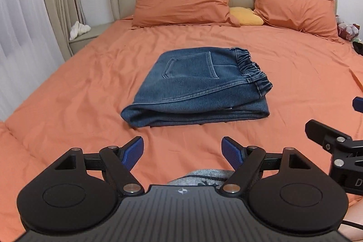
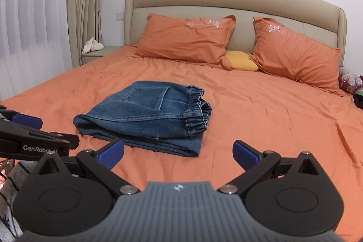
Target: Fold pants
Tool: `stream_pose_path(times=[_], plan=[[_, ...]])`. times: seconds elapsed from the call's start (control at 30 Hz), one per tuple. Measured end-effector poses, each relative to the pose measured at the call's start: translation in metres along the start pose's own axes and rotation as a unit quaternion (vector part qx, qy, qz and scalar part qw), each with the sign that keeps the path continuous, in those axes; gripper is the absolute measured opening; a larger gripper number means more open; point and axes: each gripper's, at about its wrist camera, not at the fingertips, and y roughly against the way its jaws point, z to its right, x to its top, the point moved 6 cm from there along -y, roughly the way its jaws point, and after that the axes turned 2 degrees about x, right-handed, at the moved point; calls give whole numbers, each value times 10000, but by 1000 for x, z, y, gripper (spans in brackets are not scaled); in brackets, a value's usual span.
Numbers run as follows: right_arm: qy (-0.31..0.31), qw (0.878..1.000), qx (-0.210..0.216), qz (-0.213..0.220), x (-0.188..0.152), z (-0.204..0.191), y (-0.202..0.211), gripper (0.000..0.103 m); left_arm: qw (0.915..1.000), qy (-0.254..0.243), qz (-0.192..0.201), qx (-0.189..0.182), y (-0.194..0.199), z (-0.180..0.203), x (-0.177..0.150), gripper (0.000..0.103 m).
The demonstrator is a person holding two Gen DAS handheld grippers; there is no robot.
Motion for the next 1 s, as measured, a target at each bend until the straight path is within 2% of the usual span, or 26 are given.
stream_pose_path(times=[1.0], plan=[[-102, 9999, 3, 33, 0, -2, 8, 98, 10000, 4, 15, 12, 11, 7, 3, 91]])
